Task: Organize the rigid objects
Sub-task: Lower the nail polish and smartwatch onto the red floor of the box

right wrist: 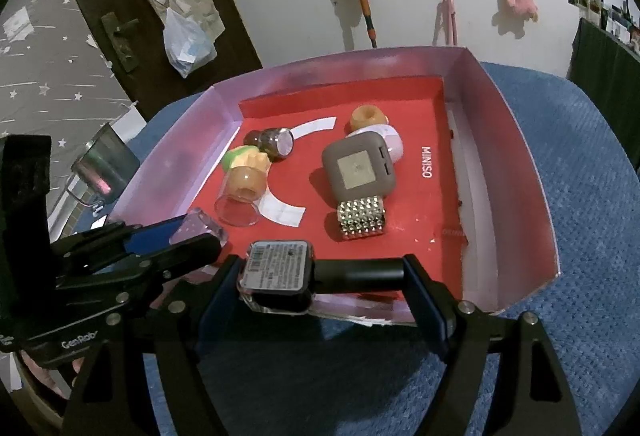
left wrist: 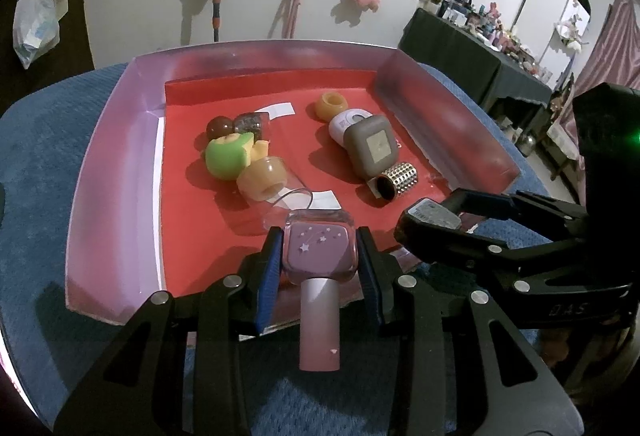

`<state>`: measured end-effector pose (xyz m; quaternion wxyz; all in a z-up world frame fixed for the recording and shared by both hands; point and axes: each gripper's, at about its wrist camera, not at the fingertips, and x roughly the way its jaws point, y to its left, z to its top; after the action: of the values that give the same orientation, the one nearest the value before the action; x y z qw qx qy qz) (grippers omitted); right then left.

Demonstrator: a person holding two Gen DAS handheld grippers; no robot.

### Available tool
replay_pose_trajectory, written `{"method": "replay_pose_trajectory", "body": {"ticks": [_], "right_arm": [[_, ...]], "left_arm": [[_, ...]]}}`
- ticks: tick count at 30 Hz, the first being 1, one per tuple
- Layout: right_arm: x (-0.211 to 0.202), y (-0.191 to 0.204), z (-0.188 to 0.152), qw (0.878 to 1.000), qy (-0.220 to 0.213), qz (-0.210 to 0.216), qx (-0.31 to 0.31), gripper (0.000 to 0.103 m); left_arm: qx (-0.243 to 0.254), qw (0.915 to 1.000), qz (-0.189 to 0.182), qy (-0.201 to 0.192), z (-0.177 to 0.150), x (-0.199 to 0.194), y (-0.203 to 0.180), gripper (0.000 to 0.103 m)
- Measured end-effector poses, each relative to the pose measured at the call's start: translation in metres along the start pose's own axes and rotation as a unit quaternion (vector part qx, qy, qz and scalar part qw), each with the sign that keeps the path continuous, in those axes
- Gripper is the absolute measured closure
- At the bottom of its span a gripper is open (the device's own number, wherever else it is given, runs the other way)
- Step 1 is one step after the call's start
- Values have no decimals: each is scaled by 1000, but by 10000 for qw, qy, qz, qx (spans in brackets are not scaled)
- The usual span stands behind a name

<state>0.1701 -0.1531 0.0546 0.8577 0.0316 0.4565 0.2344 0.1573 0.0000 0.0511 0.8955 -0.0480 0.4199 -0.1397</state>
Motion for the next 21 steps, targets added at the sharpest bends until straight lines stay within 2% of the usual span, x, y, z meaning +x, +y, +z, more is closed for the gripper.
{"method": "replay_pose_trajectory", "body": {"ticks": [21], "right_arm": [[16, 3, 11, 9996, 66, -201, -167, 23]], "left_arm": [[-151, 9994, 191, 246, 5, 32, 10, 69]]}}
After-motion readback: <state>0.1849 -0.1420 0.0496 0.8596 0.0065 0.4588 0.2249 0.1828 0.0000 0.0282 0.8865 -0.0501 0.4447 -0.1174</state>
